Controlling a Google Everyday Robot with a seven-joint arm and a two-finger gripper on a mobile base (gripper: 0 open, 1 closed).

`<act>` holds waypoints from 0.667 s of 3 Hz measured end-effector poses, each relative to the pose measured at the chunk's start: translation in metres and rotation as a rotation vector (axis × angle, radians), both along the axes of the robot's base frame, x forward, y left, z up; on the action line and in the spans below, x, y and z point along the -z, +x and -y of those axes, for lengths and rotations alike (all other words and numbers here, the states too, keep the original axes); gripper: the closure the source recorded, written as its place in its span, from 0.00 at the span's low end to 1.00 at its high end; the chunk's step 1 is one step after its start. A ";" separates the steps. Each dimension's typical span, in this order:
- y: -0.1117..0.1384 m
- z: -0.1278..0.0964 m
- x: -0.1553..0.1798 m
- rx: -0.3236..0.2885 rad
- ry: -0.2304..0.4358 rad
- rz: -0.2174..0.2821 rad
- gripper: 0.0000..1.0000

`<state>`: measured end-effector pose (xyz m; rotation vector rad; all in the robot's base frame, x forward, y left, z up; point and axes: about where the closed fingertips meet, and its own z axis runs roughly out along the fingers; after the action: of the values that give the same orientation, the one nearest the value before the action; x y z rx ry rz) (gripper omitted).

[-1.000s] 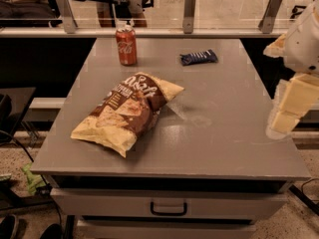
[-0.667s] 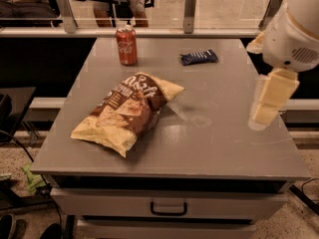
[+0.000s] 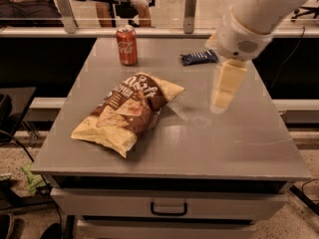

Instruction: Pick brown chip bag

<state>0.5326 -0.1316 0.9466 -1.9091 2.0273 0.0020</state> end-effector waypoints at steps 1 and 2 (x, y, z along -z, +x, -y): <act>0.023 -0.033 0.014 -0.061 0.024 -0.026 0.00; 0.038 -0.061 0.030 -0.093 0.038 -0.056 0.00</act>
Offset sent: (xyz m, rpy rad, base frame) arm 0.0576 0.1023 -0.0555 0.0556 0.1140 0.1248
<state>0.5709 -0.0706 0.9163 -1.9986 1.9571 0.1183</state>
